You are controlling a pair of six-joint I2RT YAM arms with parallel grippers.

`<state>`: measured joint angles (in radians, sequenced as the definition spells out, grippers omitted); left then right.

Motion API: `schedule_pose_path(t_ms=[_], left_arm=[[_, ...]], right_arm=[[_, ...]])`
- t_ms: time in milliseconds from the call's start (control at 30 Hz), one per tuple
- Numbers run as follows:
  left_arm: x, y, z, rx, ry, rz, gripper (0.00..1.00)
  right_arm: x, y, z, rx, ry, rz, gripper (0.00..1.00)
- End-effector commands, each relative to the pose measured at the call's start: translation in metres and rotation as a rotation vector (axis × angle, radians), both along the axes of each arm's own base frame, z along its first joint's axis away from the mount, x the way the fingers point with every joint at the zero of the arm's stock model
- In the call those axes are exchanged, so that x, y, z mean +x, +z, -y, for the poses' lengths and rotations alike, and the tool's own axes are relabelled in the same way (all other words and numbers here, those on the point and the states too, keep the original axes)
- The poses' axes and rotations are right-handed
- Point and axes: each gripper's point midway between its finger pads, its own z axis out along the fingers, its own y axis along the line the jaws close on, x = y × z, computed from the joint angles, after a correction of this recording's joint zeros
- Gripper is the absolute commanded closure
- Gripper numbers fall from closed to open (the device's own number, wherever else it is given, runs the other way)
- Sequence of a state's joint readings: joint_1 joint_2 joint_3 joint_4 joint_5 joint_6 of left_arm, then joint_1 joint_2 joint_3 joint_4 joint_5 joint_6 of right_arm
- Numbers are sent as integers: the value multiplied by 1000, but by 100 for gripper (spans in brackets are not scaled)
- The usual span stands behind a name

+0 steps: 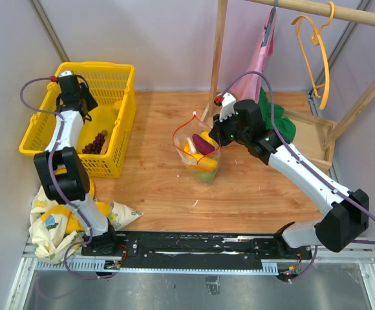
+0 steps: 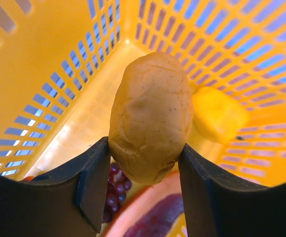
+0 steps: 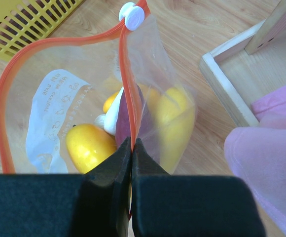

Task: Place the food in the zip-top bag and seal the zipper
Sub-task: Pick up the fake fruit from the bin.

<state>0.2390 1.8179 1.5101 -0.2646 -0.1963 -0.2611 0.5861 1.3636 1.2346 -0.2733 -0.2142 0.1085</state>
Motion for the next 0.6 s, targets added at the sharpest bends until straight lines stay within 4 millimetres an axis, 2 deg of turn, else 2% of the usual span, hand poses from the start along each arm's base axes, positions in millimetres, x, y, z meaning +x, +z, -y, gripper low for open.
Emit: schedule_pose_path(t_ms=[0,267,467,567], left_arm=[[-14,46,28,-75,-90,100,61],[-54,102,76,-154,-238,174,62],[-86,131,129,-235,-395,251,62],[-103,146,166,-275,-511,285,63]], right_arm=[[1,13,3,30,-9,24,99],[-1,18,0,48,3,18,99],[-2,19,-2,53,9,8,99],[-3,18,-4,58,11,6,99]])
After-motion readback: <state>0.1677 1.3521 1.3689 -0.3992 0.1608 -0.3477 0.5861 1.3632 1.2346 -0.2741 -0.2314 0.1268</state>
